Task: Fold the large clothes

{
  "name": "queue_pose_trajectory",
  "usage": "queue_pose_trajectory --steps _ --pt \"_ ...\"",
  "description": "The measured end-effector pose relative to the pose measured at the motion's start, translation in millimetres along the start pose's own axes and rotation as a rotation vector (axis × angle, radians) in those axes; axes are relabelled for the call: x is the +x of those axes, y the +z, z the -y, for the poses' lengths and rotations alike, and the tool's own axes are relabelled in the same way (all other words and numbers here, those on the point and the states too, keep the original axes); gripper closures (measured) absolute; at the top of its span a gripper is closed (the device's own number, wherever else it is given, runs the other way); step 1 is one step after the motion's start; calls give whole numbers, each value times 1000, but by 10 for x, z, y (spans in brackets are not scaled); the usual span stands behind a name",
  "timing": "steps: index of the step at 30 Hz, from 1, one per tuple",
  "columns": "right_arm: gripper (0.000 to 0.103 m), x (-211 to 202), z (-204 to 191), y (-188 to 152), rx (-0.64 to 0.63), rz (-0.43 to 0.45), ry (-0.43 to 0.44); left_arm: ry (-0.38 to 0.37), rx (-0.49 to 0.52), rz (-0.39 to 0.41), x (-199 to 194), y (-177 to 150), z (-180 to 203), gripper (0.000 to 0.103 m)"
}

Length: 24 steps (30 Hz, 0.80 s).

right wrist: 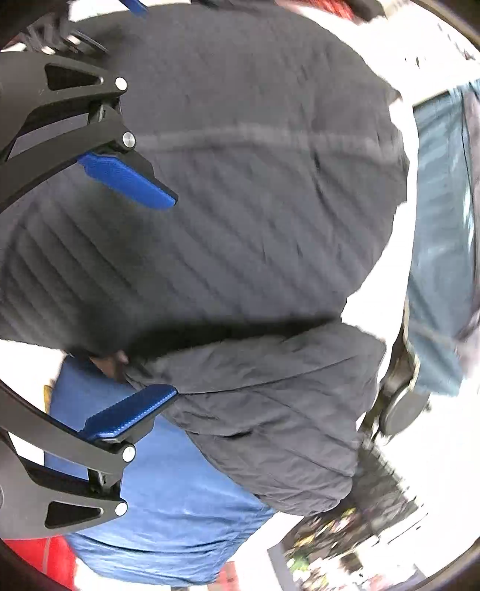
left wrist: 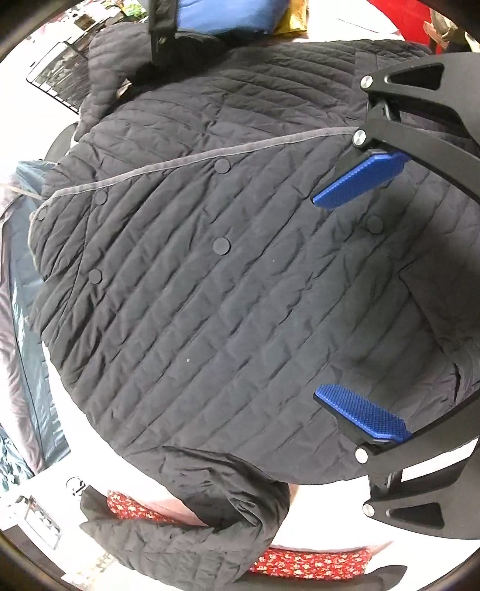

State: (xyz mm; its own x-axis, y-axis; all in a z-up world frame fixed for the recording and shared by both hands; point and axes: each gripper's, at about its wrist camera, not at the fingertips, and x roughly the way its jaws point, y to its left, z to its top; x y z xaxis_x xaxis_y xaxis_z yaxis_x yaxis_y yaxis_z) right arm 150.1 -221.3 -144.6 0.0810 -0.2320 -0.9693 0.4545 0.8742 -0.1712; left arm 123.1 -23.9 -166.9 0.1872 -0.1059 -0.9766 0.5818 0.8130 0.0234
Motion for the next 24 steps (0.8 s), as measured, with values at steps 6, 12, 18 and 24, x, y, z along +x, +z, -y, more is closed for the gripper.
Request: queue_pose_trajectory --steps 6,12,18,24 --pt "8 -27 -281 262 -245 206 -293 6 -4 -10 -48 19 -9 8" --pt "37 1058 23 702 -358 11 -565 18 8 26 -104 -64 -30 8" --pt "88 875 592 738 -177 48 -463 25 -55 13 -81 -185 -205 8" --pt "94 30 1072 735 154 253 31 48 -20 60 -214 -149 -183 8"
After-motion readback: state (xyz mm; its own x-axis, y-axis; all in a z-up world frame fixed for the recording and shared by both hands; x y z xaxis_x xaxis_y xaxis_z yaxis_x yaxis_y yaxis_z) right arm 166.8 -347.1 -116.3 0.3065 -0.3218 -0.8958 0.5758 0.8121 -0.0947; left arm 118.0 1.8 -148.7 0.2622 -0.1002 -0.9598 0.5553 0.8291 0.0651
